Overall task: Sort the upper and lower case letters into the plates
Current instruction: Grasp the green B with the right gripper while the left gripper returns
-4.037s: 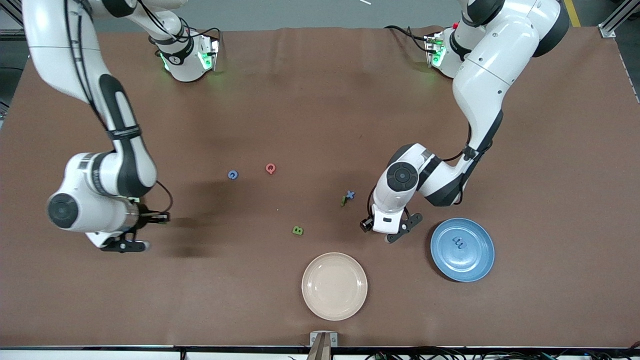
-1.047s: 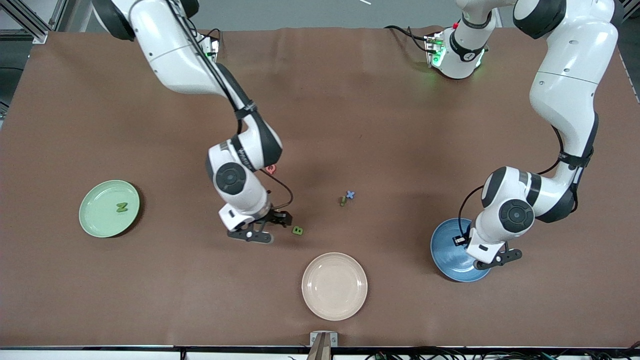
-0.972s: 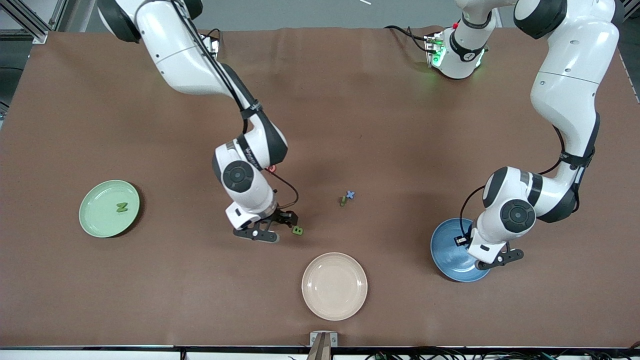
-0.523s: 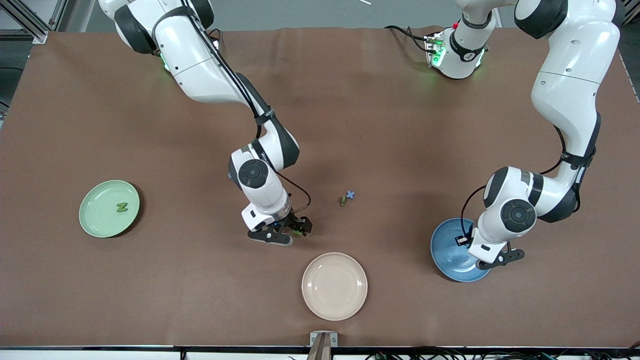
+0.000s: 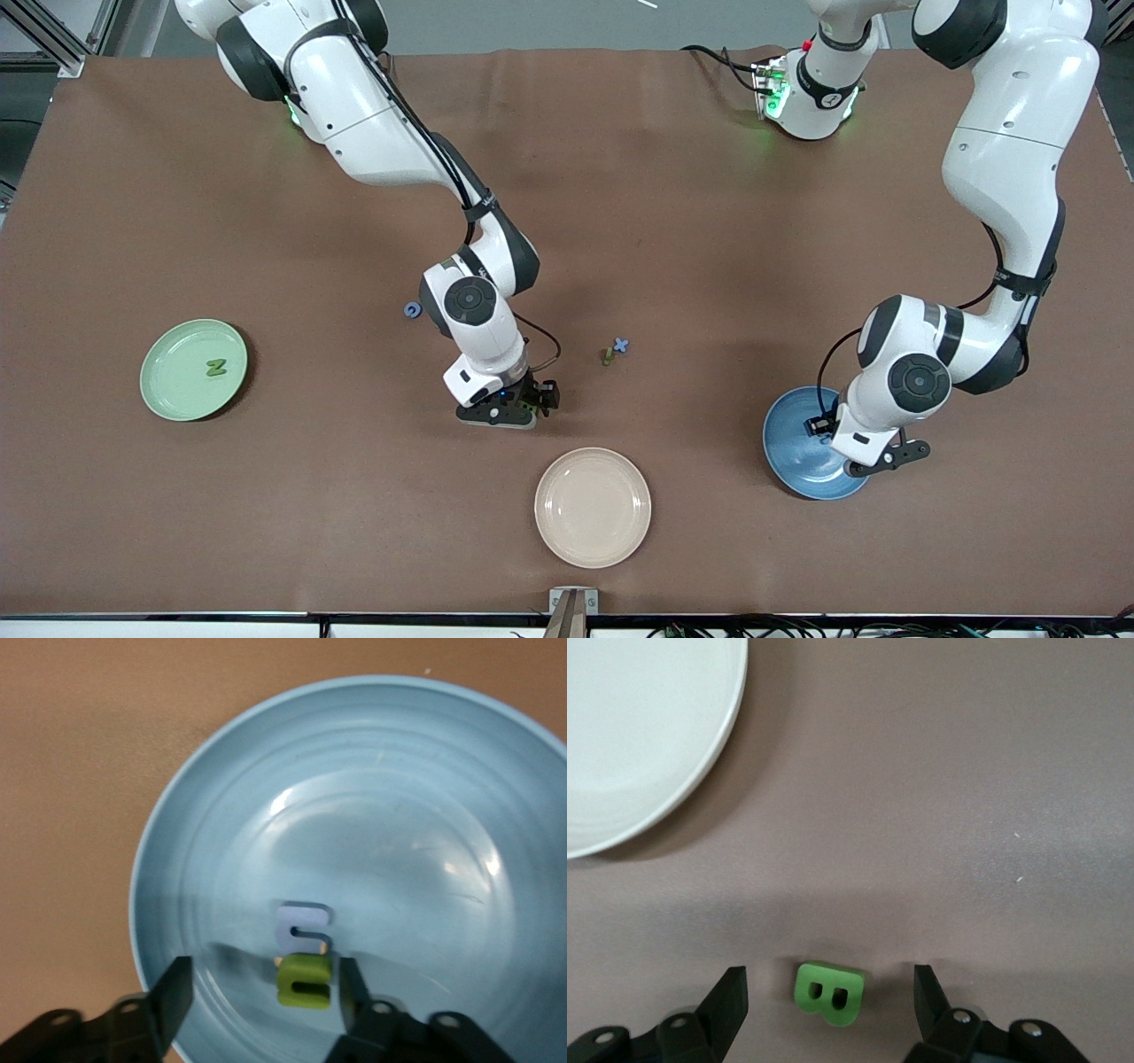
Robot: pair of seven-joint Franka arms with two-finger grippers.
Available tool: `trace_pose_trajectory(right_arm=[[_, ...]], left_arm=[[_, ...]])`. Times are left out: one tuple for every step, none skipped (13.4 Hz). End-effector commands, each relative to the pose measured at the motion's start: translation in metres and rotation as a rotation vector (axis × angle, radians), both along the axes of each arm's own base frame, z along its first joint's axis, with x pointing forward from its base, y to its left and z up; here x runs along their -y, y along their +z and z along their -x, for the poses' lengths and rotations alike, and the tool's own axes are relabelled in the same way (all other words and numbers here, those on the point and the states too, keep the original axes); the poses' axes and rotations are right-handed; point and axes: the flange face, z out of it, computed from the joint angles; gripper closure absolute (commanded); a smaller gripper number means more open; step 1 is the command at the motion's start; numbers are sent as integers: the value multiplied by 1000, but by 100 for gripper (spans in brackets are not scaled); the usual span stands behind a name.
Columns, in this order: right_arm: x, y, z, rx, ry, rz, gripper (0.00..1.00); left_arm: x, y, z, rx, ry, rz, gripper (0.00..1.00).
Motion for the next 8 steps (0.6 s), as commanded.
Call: trace_pose_trajectory(right_arm=[[-3,-11,0,17,12,33,22],[-3,-13,0,15,13,36,25],[-4,-14,1,14,16,37,27],[-9,-14,5,14,25,37,29],[-9,-15,5,13,25,38,29],[-10,-14,5,16,31,40,29],[-10,-14,6,16,32,42,34],[-10,-14,6,16,32,42,39]], left_arm=[[31,44,10,-15,-15,3,0],[36,54,11,-13,-1,20,0],[46,62,13,-13,3,41,0],[55,64,16,-25,11,61,0],[66,66,20,-35,24,70,0],[85,69,25,-40,47,80,0],[105,69,31,-40,89,89,0],[126,69,38,-42,112,97,0]])
